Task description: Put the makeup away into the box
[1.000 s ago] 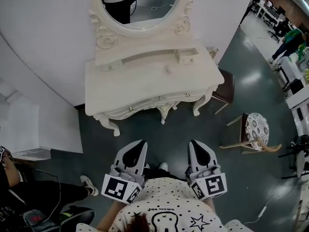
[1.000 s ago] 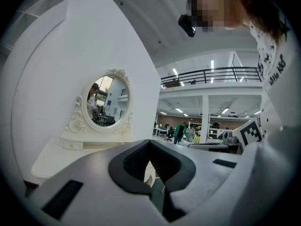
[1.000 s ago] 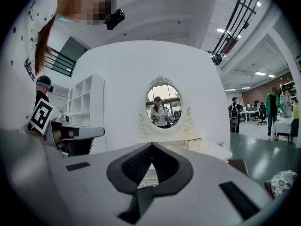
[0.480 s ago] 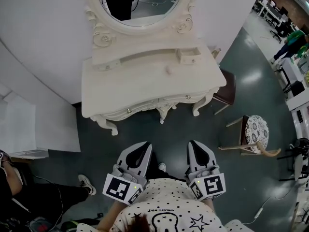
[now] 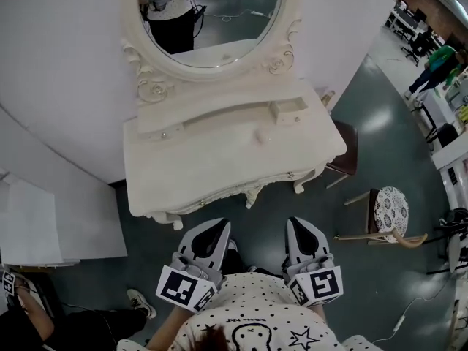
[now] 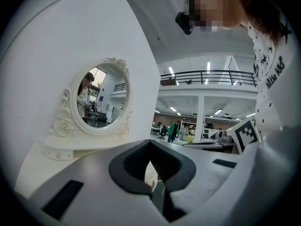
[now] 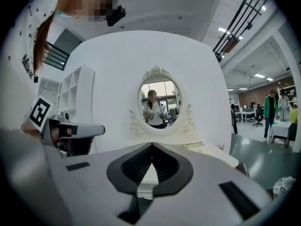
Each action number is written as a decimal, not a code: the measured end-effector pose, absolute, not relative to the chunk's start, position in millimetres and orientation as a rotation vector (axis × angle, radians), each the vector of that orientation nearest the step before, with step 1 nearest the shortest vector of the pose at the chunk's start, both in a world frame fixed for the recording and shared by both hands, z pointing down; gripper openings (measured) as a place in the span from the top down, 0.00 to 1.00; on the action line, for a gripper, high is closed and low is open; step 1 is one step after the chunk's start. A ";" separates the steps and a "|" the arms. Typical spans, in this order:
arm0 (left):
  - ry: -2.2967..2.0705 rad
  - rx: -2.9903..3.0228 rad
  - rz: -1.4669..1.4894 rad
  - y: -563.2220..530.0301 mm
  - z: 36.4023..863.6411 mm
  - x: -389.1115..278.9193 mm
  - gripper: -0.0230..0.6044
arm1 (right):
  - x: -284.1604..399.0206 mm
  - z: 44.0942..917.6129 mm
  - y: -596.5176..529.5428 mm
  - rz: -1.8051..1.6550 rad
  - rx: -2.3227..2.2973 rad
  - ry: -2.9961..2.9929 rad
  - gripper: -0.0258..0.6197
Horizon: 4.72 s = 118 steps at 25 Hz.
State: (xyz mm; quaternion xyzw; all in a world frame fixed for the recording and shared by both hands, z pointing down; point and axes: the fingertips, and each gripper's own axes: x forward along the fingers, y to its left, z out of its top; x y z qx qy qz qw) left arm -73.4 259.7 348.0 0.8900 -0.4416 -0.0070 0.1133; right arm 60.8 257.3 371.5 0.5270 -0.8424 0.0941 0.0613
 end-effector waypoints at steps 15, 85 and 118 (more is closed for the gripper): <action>-1.250 2.580 0.005 196.3 366.5 -95.6 0.97 | 45.2 390.1 194.8 0.345 1.639 -2.492 0.95; -1.380 2.457 -0.121 -31.9 368.3 -60.0 0.97 | 61.2 430.2 -63.0 0.377 1.345 -2.517 0.86; -1.469 2.342 -0.077 -46.9 389.1 -47.8 0.97 | 43.2 659.0 -101.1 0.742 0.986 -2.166 0.70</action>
